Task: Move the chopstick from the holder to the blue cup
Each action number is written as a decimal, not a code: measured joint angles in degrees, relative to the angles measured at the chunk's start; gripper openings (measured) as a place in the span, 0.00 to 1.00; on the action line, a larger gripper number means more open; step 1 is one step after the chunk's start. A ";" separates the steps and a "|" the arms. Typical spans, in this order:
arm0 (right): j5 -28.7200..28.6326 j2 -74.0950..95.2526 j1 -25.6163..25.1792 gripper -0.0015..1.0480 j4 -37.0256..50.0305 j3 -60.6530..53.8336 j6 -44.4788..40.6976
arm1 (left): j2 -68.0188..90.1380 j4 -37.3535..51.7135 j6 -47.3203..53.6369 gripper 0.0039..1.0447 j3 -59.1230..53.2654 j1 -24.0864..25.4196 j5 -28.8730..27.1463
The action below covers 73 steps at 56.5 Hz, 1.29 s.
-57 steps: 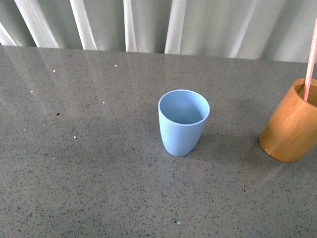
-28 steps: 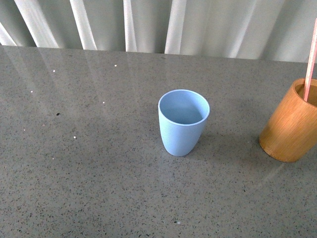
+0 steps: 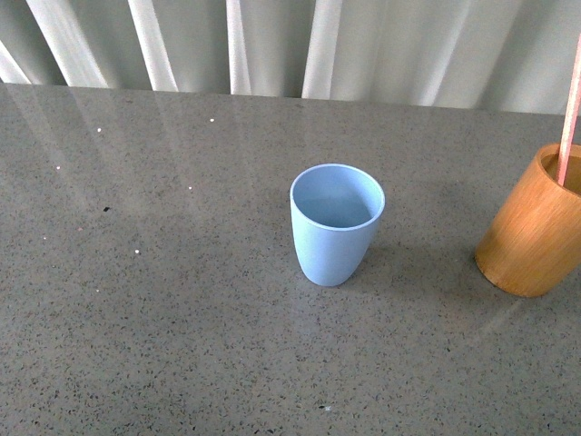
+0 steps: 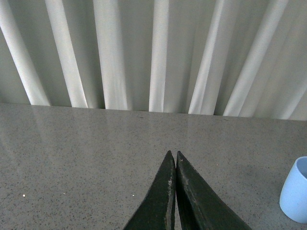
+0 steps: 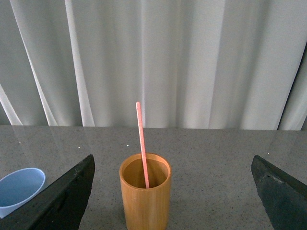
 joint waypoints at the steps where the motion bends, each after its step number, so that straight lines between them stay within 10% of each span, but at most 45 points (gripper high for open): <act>1: 0.02 0.00 0.00 0.90 0.00 0.00 -0.02 | 0.00 -0.02 0.00 0.03 0.00 0.00 0.00; 33: 0.02 0.00 0.00 0.90 0.00 0.00 -0.02 | -0.04 -0.04 0.02 0.95 0.00 0.00 0.00; 66: -0.35 0.22 -0.11 0.90 -0.35 0.09 0.28 | -0.07 -0.04 0.00 0.94 0.00 0.00 0.00; 73: -9.07 10.40 -4.52 0.90 -14.97 5.51 3.23 | -0.07 -0.04 0.02 0.94 0.00 0.00 0.13</act>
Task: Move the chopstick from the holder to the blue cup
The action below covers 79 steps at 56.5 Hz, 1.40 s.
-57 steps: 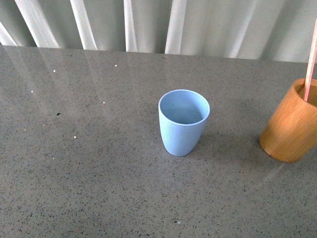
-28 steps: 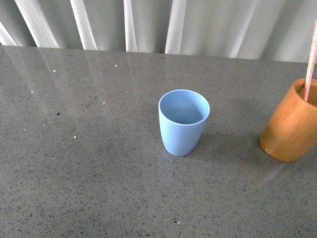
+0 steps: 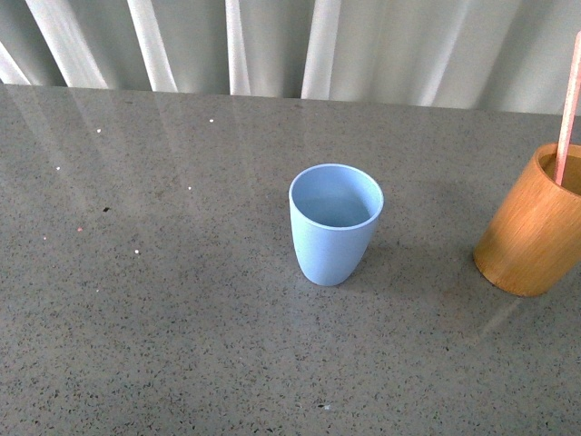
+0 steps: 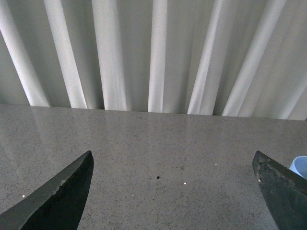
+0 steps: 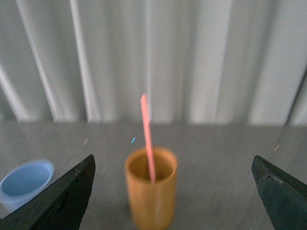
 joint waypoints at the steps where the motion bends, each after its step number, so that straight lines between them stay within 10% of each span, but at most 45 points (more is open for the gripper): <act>1: -0.44 0.94 -0.42 0.90 -0.44 0.17 0.02 | 0.00 0.00 0.00 0.94 0.00 0.00 0.00; 15: -10.73 25.40 -4.70 0.90 20.02 3.93 -3.74 | 0.00 0.00 0.00 0.94 0.00 0.00 -0.02; 30: -9.81 55.19 -5.14 0.90 44.24 9.53 -6.99 | -0.02 0.00 0.00 0.94 0.00 0.00 -0.02; 79: -9.55 81.79 -1.42 0.90 56.81 23.71 -4.85 | -0.02 0.00 0.00 0.94 0.00 0.00 -0.04</act>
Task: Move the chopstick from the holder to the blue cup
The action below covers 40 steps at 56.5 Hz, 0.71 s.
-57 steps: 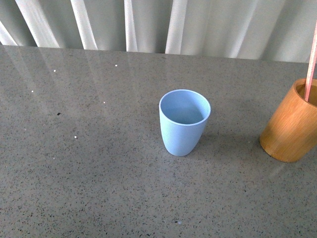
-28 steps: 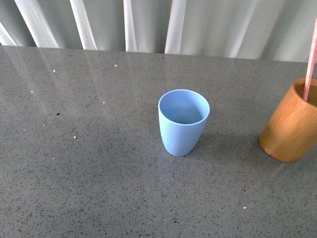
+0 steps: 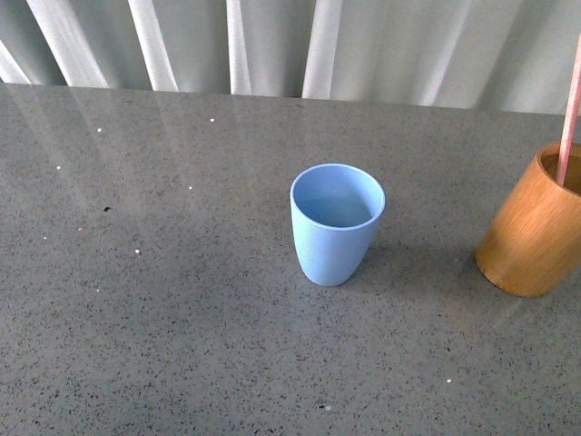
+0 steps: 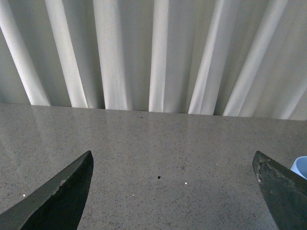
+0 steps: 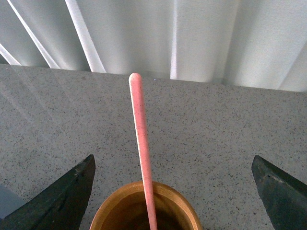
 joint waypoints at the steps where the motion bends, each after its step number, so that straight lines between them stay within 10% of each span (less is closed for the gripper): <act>1: 0.17 0.35 0.13 0.90 0.13 0.26 0.02 | 0.00 0.00 0.00 0.94 0.00 0.00 0.00; 40: 3.17 10.64 4.92 0.90 0.07 10.01 0.46 | 0.00 0.00 0.00 0.94 0.00 0.00 0.02</act>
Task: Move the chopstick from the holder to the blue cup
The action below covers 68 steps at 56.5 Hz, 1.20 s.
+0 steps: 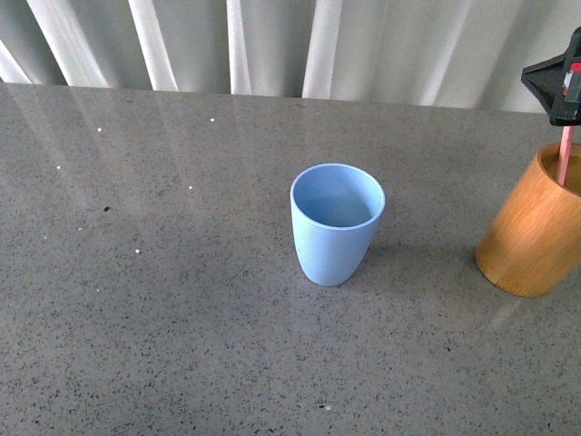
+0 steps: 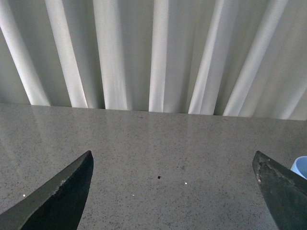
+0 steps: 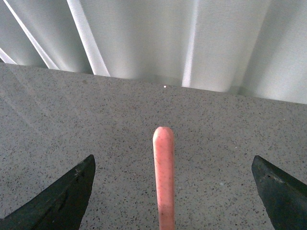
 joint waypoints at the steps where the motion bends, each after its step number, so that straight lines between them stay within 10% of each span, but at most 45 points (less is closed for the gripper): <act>1: -0.02 0.13 0.04 0.90 -0.09 0.09 0.04 | 0.00 0.00 0.00 0.94 0.00 0.00 0.00; 35: 1.62 0.15 2.60 0.03 1.29 -0.59 0.44 | 0.00 0.00 0.00 0.94 0.00 0.00 0.00; 68: 4.55 -19.23 4.66 0.02 -4.35 -0.28 -10.21 | 0.00 0.00 -0.02 0.94 0.00 0.00 -0.02</act>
